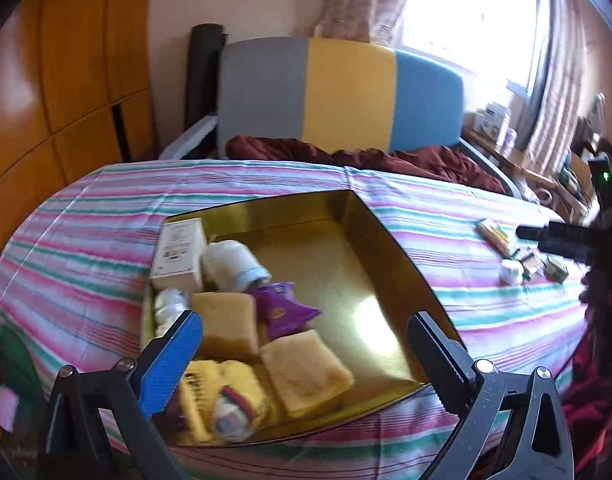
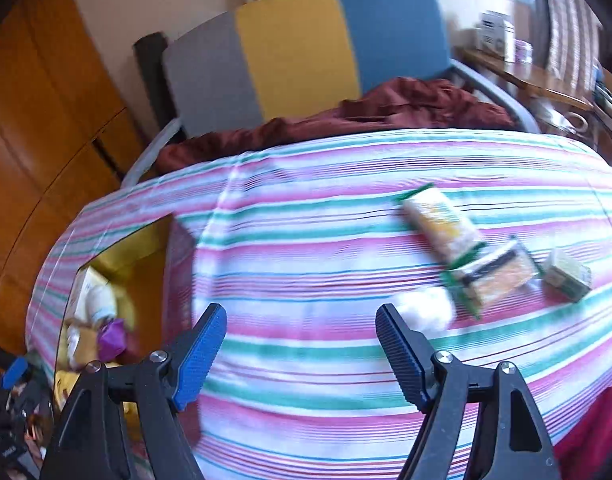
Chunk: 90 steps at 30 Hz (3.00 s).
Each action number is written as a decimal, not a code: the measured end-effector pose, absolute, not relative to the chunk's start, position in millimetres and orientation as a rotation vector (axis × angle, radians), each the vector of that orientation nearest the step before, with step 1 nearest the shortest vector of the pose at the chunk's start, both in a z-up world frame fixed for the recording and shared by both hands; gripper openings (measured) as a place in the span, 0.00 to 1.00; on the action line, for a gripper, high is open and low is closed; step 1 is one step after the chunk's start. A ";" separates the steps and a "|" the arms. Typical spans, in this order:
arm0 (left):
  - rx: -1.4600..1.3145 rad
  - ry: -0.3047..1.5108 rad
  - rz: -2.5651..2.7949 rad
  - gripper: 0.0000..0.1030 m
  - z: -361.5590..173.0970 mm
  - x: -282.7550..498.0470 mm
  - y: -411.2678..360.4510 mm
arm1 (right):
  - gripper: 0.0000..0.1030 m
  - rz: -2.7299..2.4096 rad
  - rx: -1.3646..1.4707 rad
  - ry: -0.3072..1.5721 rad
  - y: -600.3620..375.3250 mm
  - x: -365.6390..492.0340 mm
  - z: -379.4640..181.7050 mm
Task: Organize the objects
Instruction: 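Move both grippers back from the tray to the items on the table, then reach the left gripper to the plastic-wrapped white bundle and grasp it, then lift the white bundle with the left gripper while the right gripper grasps the long cracker packet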
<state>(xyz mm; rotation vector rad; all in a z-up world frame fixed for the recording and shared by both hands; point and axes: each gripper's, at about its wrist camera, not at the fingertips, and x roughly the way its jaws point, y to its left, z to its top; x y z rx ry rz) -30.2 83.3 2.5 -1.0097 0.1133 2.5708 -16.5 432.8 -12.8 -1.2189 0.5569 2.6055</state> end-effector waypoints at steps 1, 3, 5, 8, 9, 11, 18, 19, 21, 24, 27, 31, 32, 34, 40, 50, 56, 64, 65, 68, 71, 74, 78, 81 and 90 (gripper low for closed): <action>-1.009 0.129 2.558 1.00 1.9 -30.1 89.4 | 0.76 2.584 -1.198 0.565 445.2 -13.0 -11.1; -1.010 0.155 2.531 1.00 0.9 -30.4 100.2 | 0.76 2.536 -1.154 0.587 471.5 -6.1 -9.1; -1.007 0.176 2.505 1.00 0.4 -30.8 112.2 | 0.76 2.479 -1.109 0.617 499.3 1.2 -8.2; -0.997 0.195 2.461 1.00 0.9 -30.1 128.0 | 0.76 2.370 -1.017 0.680 545.7 15.3 -8.5; -0.996 0.201 2.441 1.00 1.1 -30.4 134.7 | 0.76 2.326 -0.983 0.699 560.2 20.6 -9.5; -0.994 0.214 2.412 1.00 1.6 -30.5 148.6 | 0.76 2.243 -0.919 0.772 588.9 34.7 -15.4; -0.995 0.300 2.308 1.00 -2.7 -29.0 211.3 | 0.77 2.012 -0.807 1.191 647.6 78.9 -54.9; -0.995 0.317 2.297 1.00 -4.7 -28.6 220.4 | 0.77 2.000 -0.806 1.204 649.6 80.8 -56.5; -0.997 0.357 2.261 1.00 -10.6 -27.2 241.6 | 0.77 1.999 -0.819 1.243 649.7 80.1 -61.3; -1.008 0.406 2.203 1.00 -18.4 -25.8 271.2 | 0.77 2.015 -0.859 1.277 646.9 73.9 -66.1; -1.034 0.446 2.129 1.00 -26.2 -26.8 300.3 | 0.77 2.046 -0.890 1.273 641.8 67.0 -66.0; -1.037 0.509 2.090 1.00 -35.1 -30.5 335.3 | 0.77 2.076 -0.946 1.271 635.9 58.1 -68.5; -1.041 0.513 2.081 1.00 -36.2 -32.8 343.3 | 0.77 2.083 -0.962 1.266 634.2 56.2 -69.7; -1.058 0.502 2.051 1.00 -39.0 -37.7 360.4 | 0.77 2.094 -0.994 1.257 631.3 51.9 -71.6; -1.114 0.531 2.006 1.00 -56.5 -54.7 406.5 | 0.77 2.116 -1.044 1.250 627.2 45.5 -73.6; -1.211 0.535 1.935 0.68 -97.0 -81.1 464.4 | 0.77 2.118 -1.074 1.265 627.7 41.8 -77.9; -1.152 0.480 1.969 0.59 -105.7 -77.9 447.2 | 0.77 2.145 -1.114 1.223 622.2 33.5 -77.5; -1.150 0.423 1.996 0.37 -106.2 -74.1 415.8 | 0.77 2.131 -1.219 1.140 611.7 21.7 -84.9; -1.151 0.417 1.997 0.37 -106.4 -72.3 412.2 | 0.77 2.122 -1.226 1.138 611.4 21.3 -86.5; -1.141 0.410 2.004 0.37 -106.3 -61.0 398.1 | 0.77 2.085 -1.238 1.149 612.4 17.7 -90.2; -1.126 0.401 2.014 0.37 -105.5 -46.6 384.8 | 0.77 2.065 -1.234 1.152 611.8 9.2 -91.1; -1.122 0.388 2.017 0.37 -104.8 -39.4 373.2 | 0.77 2.032 -1.228 1.131 610.5 -4.2 -95.4; -1.117 0.365 2.012 0.38 -104.7 -33.2 363.4 | 0.81 1.995 -1.258 1.013 603.5 -27.5 -104.9; -1.121 0.333 2.003 0.38 -104.7 -32.6 357.9 | 0.82 2.002 -1.256 0.919 598.6 -39.9 -107.6; -1.139 0.250 1.963 0.38 -103.8 -34.7 344.7 | 0.63 2.078 -1.562 0.528 568.8 -34.7 -107.7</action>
